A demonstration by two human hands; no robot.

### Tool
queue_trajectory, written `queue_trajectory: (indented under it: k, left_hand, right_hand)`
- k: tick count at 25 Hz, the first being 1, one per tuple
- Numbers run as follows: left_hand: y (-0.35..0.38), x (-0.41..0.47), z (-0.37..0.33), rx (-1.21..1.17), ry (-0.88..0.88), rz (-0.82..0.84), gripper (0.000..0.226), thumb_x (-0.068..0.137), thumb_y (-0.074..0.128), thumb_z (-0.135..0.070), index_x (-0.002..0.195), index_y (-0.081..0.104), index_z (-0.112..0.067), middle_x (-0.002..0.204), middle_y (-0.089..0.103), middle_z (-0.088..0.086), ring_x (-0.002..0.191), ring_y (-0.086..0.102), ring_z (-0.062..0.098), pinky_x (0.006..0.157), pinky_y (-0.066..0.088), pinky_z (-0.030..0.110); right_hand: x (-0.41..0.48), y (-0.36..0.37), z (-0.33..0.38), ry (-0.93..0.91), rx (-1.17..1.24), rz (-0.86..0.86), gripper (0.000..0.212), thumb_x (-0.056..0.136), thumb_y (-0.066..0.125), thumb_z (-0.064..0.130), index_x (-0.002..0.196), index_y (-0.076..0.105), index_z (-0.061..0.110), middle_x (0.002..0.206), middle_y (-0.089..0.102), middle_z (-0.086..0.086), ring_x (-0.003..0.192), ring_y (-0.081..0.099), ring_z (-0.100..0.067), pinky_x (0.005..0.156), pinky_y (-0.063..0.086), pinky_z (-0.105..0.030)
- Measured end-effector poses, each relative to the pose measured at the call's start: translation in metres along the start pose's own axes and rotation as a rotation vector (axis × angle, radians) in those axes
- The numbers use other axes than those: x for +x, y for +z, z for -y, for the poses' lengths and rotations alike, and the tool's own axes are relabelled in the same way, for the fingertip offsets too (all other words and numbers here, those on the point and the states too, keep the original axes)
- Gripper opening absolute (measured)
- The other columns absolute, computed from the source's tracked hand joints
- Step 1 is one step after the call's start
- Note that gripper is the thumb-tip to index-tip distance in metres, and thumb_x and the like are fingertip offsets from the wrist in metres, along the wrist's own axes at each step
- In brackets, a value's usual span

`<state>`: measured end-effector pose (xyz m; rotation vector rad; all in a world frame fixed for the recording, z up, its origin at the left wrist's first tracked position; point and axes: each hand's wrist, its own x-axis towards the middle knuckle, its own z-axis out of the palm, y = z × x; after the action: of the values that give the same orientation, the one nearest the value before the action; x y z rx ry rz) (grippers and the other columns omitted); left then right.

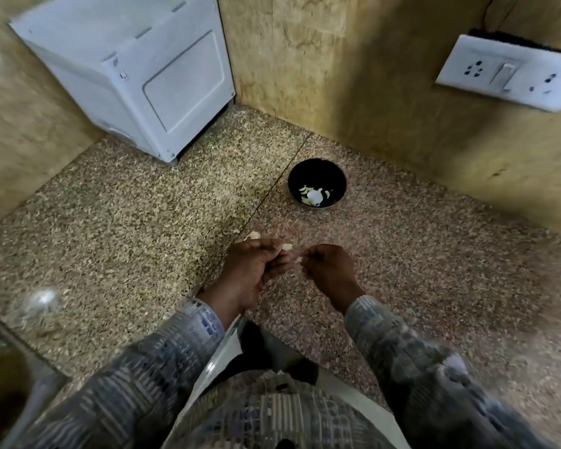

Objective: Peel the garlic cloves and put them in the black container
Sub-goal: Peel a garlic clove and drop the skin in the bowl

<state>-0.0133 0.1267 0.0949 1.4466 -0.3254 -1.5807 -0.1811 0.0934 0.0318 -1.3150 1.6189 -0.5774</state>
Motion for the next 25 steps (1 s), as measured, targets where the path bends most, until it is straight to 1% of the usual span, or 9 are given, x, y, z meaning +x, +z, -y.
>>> queue_trajectory:
  k: [3, 8, 11, 15, 18, 21, 22, 23, 25]
  left_hand:
    - [-0.02, 0.029, 0.02, 0.068, -0.037, -0.1, 0.008, 0.099, 0.061, 0.002, 0.094, 0.068, 0.003, 0.089, 0.073, 0.021, 0.064, 0.073, 0.016, 0.058, 0.061, 0.026]
    - [-0.036, 0.063, 0.048, 0.172, -0.094, -0.129, 0.006, 0.096, 0.065, 0.004, 0.1, 0.066, 0.009, 0.088, 0.071, 0.02, 0.058, 0.071, 0.015, 0.055, 0.059, 0.026]
    - [-0.038, 0.076, 0.056, 0.218, -0.108, -0.117, 0.01, 0.096, 0.067, 0.001, 0.088, 0.07, -0.003, 0.084, 0.073, 0.015, 0.063, 0.072, 0.017, 0.057, 0.06, 0.027]
    - [-0.029, 0.078, 0.063, 0.287, -0.062, -0.039, 0.015, 0.092, 0.071, 0.002, 0.082, 0.075, -0.008, 0.084, 0.073, 0.018, 0.075, 0.07, 0.027, 0.076, 0.062, 0.041]
    - [-0.023, 0.08, 0.063, 0.322, -0.12, -0.02, 0.02, 0.092, 0.07, 0.002, 0.077, 0.076, -0.01, 0.079, 0.074, 0.016, 0.068, 0.07, 0.028, 0.068, 0.063, 0.04]
    - [-0.025, 0.079, 0.052, 0.073, -0.45, 0.045, 0.017, 0.099, 0.058, -0.001, 0.088, 0.069, -0.004, 0.071, 0.071, 0.013, 0.055, 0.069, 0.021, 0.053, 0.058, 0.029]
    - [-0.026, 0.079, 0.051, 0.021, -0.5, 0.075, 0.016, 0.101, 0.056, -0.003, 0.09, 0.069, -0.004, 0.071, 0.071, 0.011, 0.056, 0.069, 0.019, 0.053, 0.057, 0.028]
    - [-0.025, 0.078, 0.052, 0.019, -0.471, 0.093, 0.015, 0.101, 0.058, -0.004, 0.091, 0.069, -0.005, 0.074, 0.071, 0.011, 0.059, 0.07, 0.019, 0.054, 0.057, 0.028]
    - [-0.026, 0.075, 0.056, 0.235, -0.097, 0.098, 0.009, 0.095, 0.067, -0.002, 0.091, 0.073, -0.007, 0.081, 0.074, 0.01, 0.069, 0.071, 0.021, 0.062, 0.059, 0.028]
  right_hand:
    - [0.026, 0.021, -0.02, -0.065, -0.377, 0.057, 0.016, 0.091, 0.073, 0.025, 0.088, 0.082, 0.013, 0.092, 0.079, -0.009, 0.09, 0.073, -0.026, 0.083, 0.057, -0.037]
    - [0.035, 0.03, -0.04, -0.029, -0.418, 0.038, 0.012, 0.09, 0.075, 0.024, 0.095, 0.084, 0.019, 0.095, 0.08, -0.005, 0.092, 0.074, -0.02, 0.072, 0.041, -0.017]
    - [0.025, 0.026, -0.043, 0.129, -0.175, -0.011, 0.014, 0.091, 0.073, 0.02, 0.101, 0.082, 0.018, 0.097, 0.08, -0.004, 0.09, 0.075, -0.02, 0.08, 0.056, -0.026]
    - [-0.001, 0.03, -0.025, 0.3, 0.367, 0.079, 0.013, 0.091, 0.072, 0.003, 0.086, 0.079, 0.012, 0.084, 0.077, -0.016, 0.073, 0.07, -0.023, 0.066, 0.059, -0.036]
    - [-0.004, 0.028, -0.024, 0.07, 0.062, 0.011, 0.007, 0.087, 0.08, 0.011, 0.083, 0.081, 0.017, 0.078, 0.078, -0.005, 0.07, 0.072, -0.019, 0.067, 0.06, -0.037]
    - [0.002, 0.018, -0.033, -0.482, -0.319, -0.024, 0.005, 0.091, 0.074, 0.017, 0.092, 0.079, 0.016, 0.086, 0.075, -0.003, 0.08, 0.07, -0.022, 0.072, 0.055, -0.033]
    - [0.002, 0.017, -0.031, -0.504, -0.311, -0.015, 0.005, 0.092, 0.074, 0.017, 0.092, 0.079, 0.015, 0.086, 0.074, -0.003, 0.08, 0.069, -0.021, 0.072, 0.054, -0.031]
    - [-0.001, 0.019, -0.026, -0.412, -0.258, -0.03, 0.004, 0.091, 0.075, 0.016, 0.089, 0.079, 0.016, 0.084, 0.075, -0.001, 0.077, 0.069, -0.02, 0.07, 0.054, -0.031]
    - [-0.005, 0.026, -0.01, 0.139, 0.122, -0.072, 0.007, 0.091, 0.074, 0.012, 0.086, 0.078, 0.012, 0.078, 0.076, -0.004, 0.07, 0.07, -0.022, 0.065, 0.057, -0.033]
